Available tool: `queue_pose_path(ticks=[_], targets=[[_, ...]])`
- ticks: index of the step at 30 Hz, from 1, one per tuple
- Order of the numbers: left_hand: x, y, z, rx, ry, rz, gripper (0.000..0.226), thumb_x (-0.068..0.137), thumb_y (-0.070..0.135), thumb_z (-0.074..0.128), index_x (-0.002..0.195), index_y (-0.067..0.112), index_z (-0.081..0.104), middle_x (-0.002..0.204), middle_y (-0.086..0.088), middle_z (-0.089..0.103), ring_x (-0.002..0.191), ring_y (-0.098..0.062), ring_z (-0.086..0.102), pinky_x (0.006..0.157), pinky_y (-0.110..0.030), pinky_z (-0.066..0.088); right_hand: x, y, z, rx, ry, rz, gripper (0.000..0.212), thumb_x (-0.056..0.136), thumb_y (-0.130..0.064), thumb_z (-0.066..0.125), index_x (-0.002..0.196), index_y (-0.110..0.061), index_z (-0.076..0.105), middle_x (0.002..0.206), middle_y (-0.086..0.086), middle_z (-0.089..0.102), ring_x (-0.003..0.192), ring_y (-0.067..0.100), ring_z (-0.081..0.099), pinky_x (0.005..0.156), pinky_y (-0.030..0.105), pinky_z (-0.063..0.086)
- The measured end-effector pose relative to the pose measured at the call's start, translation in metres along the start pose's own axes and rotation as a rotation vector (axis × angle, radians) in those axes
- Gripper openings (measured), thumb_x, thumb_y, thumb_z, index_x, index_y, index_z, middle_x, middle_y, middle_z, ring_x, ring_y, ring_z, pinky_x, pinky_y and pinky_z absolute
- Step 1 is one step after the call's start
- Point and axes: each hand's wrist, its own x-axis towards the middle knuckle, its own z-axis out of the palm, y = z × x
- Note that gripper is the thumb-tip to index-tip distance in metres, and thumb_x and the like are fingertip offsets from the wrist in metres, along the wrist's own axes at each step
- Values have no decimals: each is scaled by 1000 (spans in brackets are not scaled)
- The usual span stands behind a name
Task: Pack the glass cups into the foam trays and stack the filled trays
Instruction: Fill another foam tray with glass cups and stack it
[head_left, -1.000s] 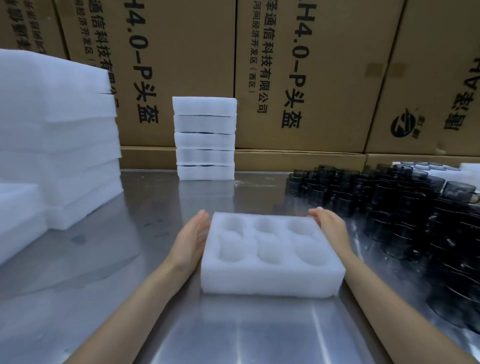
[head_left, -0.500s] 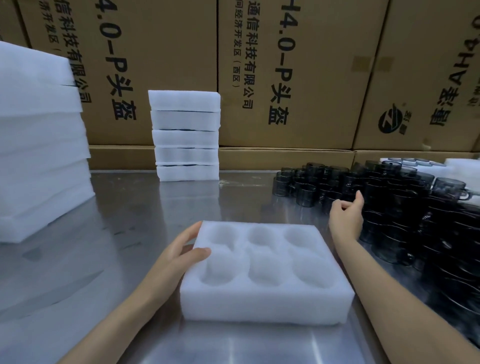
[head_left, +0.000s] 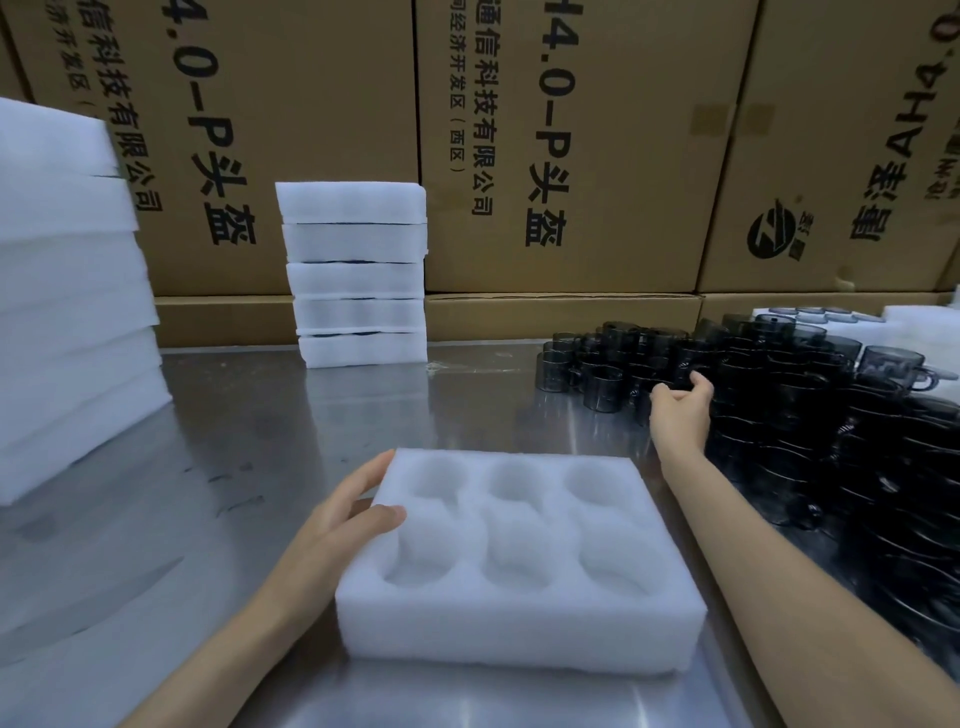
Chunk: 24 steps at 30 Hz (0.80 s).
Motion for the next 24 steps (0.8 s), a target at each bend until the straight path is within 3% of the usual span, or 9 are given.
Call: queue_pose_path(ticks=[5, 8, 12, 17, 21, 24], targets=[[0, 0, 0, -1, -1, 1, 43, 88, -3, 52, 109, 34, 60, 92, 23, 71, 84, 4, 67, 60, -9, 48, -4, -1, -1, 11, 10, 14, 45, 93, -17, 46, 136, -16, 32, 80, -10, 55, 78, 19, 57, 68, 34, 43], [-1, 2, 0, -6, -13, 5, 43, 89, -3, 51, 109, 34, 60, 92, 23, 71, 83, 4, 67, 60, -9, 48, -5, -10, -2, 12, -15, 48, 48, 94, -18, 45, 139, -15, 29, 78, -11, 56, 73, 17, 60, 67, 36, 48], [-2, 4, 0, -17, -32, 1, 41, 87, 2, 57, 110, 36, 60, 94, 20, 72, 85, 0, 68, 61, -11, 49, 0, -15, -5, 109, -119, 115, 57, 98, -18, 44, 148, -12, 18, 106, -1, 60, 76, 13, 60, 73, 32, 50], [-2, 4, 0, -34, -34, -5, 42, 70, 21, 59, 108, 38, 61, 97, 17, 72, 88, -3, 68, 62, -12, 50, 2, -12, -11, 162, -159, 118, 53, 98, -15, 49, 146, -10, 29, 133, 8, 51, 90, 16, 59, 79, 32, 49], [-3, 3, -1, -53, -55, -8, 41, 71, 22, 59, 107, 40, 64, 100, 13, 72, 91, -5, 68, 64, -13, 50, -6, -14, -12, 168, -73, 77, 46, 95, -20, 54, 139, -10, 41, 120, 4, 59, 92, 14, 60, 77, 30, 50], [-3, 3, 0, -55, -62, -1, 41, 71, 21, 59, 108, 39, 65, 102, 11, 72, 92, -6, 68, 65, -14, 50, -14, -20, -16, 230, 13, 51, 26, 95, -27, 54, 117, -13, 57, 102, -4, 65, 82, 7, 62, 68, 22, 49]])
